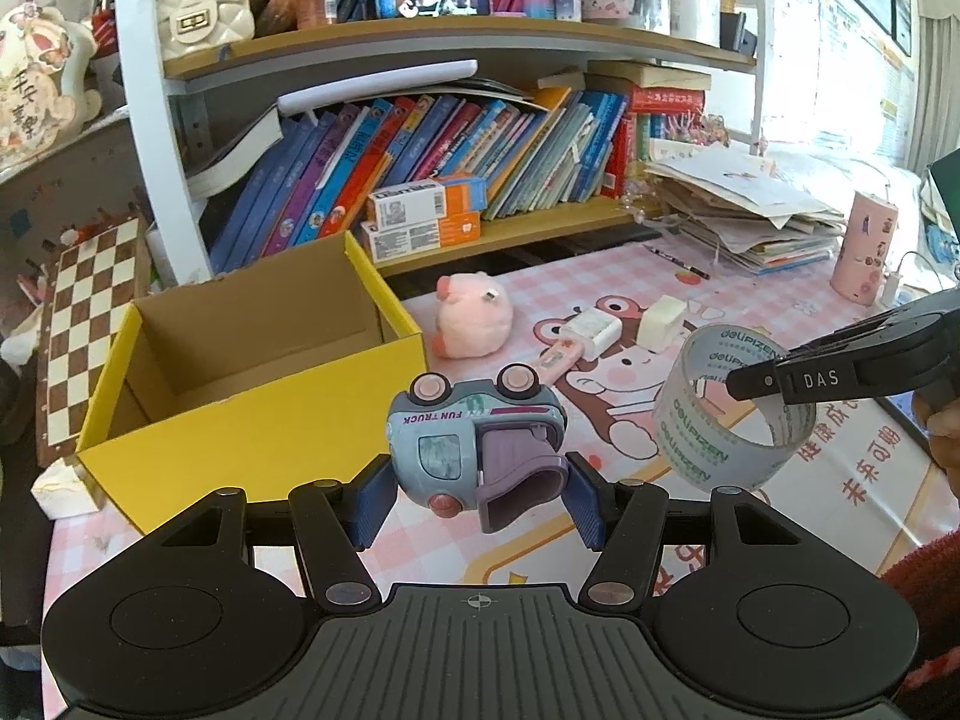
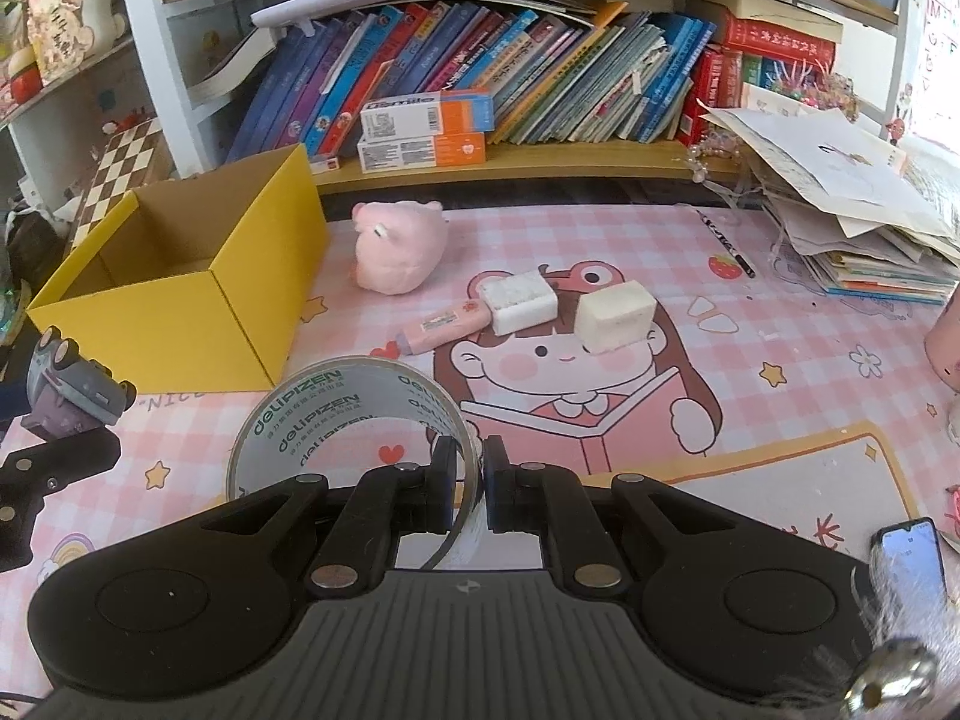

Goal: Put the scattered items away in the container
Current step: 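Lift the toy truck and tape roll and carry both toward the yellow box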

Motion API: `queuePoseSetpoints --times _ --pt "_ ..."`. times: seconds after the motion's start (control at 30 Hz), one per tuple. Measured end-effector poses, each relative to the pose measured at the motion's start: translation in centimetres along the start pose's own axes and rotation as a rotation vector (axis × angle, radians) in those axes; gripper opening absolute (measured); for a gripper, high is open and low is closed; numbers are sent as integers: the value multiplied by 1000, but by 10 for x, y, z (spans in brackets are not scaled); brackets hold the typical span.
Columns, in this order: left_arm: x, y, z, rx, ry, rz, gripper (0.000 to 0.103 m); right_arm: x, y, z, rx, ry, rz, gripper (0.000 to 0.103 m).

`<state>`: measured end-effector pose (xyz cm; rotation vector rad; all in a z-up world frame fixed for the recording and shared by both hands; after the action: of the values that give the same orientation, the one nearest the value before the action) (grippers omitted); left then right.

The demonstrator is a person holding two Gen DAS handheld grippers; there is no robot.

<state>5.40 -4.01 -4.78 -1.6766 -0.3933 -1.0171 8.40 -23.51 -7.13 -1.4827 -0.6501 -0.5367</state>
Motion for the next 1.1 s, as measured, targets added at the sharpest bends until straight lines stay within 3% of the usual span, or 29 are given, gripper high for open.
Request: queuePoseSetpoints --times 0.5,1.1 --pt "5 -17 29 71 -41 -42 59 11 -2 21 44 -68 -18 9" --pt "17 -28 65 137 -82 -77 59 60 0 77 163 -230 -91 9"
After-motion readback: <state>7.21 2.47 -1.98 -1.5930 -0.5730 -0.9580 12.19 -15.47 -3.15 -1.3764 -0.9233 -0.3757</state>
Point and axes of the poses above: each gripper's, at about its wrist camera, not at the fingertips, and y roughly the way its jaws point, z to its left, x to its top, the point moved 7 cm from there along y, roughly the way its jaws point, and after that the axes turned 9 degrees about -x, right-handed, at the moved point
